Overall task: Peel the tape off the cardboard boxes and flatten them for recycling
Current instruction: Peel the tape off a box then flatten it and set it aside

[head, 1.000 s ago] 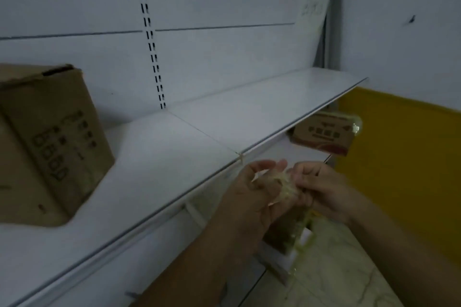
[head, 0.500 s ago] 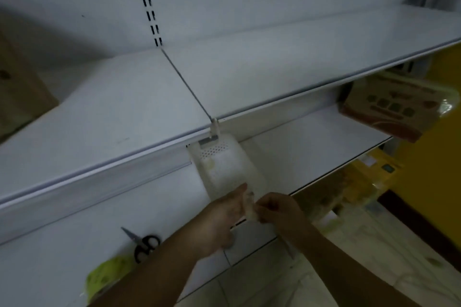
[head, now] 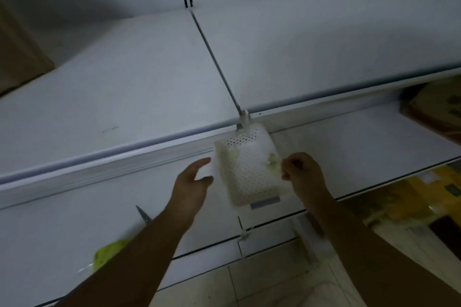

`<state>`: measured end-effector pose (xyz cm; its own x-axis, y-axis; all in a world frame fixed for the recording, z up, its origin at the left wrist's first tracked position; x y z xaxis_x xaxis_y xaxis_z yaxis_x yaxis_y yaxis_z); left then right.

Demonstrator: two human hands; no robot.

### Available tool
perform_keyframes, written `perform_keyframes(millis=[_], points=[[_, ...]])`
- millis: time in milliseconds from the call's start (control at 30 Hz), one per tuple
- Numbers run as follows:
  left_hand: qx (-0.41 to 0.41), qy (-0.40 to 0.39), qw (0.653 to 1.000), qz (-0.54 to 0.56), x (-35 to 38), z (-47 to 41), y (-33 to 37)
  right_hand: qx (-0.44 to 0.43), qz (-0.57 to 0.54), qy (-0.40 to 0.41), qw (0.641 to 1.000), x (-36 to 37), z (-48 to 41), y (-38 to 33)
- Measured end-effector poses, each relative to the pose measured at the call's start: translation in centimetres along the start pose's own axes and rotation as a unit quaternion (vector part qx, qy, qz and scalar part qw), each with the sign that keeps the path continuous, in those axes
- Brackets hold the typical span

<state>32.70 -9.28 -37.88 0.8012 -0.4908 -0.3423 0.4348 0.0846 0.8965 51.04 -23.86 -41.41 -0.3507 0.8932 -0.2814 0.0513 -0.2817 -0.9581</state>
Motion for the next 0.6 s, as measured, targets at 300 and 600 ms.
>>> perform_keyframes(millis=[300,600], points=[[0.003,-0.097,0.975,-0.199,4.8,0.1,-5.5,-0.198,0.524,-0.320,0.765,9.2,-2.6,5.2],[0.026,-0.082,0.959,-0.268,4.6,-0.2,-6.1,-0.107,0.599,-0.202,0.767,11.2,-3.4,5.9]])
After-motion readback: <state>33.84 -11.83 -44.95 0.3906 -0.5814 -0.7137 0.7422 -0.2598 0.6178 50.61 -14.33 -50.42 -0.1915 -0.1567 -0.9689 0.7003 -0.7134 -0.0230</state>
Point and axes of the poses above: each hand's wrist, its own z-axis away from the middle knuckle, its own x-axis out of the palm, y = z × x, the point moved 2 cm from there along -z, towards the middle knuckle, and after that the axes turned 10 degrees about y, right-handed, at the moved point
